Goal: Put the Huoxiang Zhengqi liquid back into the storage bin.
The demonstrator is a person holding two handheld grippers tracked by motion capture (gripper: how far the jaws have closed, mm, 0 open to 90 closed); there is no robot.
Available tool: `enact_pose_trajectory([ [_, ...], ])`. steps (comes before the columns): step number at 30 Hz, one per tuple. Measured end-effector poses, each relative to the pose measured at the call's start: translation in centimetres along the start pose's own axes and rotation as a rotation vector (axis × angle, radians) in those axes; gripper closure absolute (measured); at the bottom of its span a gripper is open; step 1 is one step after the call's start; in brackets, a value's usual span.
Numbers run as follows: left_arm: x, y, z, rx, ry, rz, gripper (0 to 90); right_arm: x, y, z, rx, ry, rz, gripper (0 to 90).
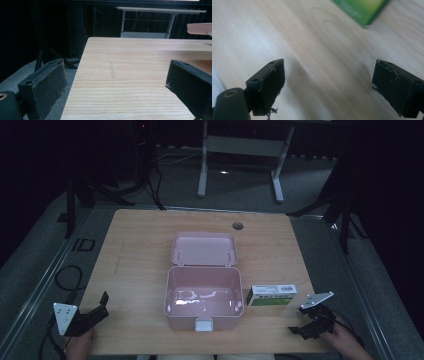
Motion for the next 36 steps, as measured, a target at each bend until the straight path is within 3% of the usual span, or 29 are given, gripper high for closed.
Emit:
enact_pose_trajectory([
  [1,0.0,0.0,0.0,0.0,0.0,0.0,3.2,0.0,0.0,0.0,0.0,0.0,0.0,10.8],
  [2,0.0,0.0,0.0,0.0,0.0,0.002,3.2,0.4,0.2,-0.1,0.043,-0.035,-0.03,10.9],
  [3,0.0,0.0,0.0,0.0,0.0,0.002,3.2,0.4,0.2,-0.1,0.043,-0.035,-0.03,10.9],
  [4,0.0,0.0,0.0,0.001,0.0,0.003,3.2,0.8,0.3,-0.2,0.078,-0.064,-0.051,10.9],
  [9,0.0,0.0,0.0,0.003,0.002,0.005,3.2,1.3,0.2,-0.8,0.157,-0.124,-0.065,12.6],
  [10,0.0,0.0,0.0,0.003,0.003,0.006,3.2,1.6,0.0,-1.2,0.208,-0.149,-0.065,12.6],
  [13,0.0,0.0,0.0,0.004,0.003,0.007,3.2,1.8,-0.2,-1.5,0.247,-0.151,-0.078,12.6],
  [16,0.0,0.0,0.0,0.004,0.002,0.009,3.2,2.3,-0.6,-2.3,0.357,-0.182,-0.093,12.6],
  [24,0.0,0.0,0.0,0.008,0.001,0.013,3.2,3.4,-0.8,-4.2,0.524,-0.235,-0.125,13.2],
  [25,0.0,0.0,0.0,0.008,0.001,0.013,3.2,3.4,-0.8,-4.2,0.524,-0.235,-0.125,13.2],
  [26,0.0,0.1,0.0,0.008,0.0,0.015,3.2,3.9,-0.8,-4.5,0.567,-0.254,-0.154,13.3],
  [30,0.0,0.1,0.0,0.009,-0.001,0.017,3.2,5.0,-0.8,-5.4,0.615,-0.313,-0.176,13.7],
  [36,0.0,0.1,0.0,0.01,-0.002,0.018,3.2,6.6,-2.0,-7.8,0.583,-0.391,-0.207,13.4],
])
Point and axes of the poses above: each handheld gripper's, and its own axes: y roughly forward along the jaws, z roughly out of its underside, x roughly to its left, the point moved 4 cm from there along y, roughly forward along the jaws, and after that the axes turned 9 degrees about -z, right-handed, at the moved point
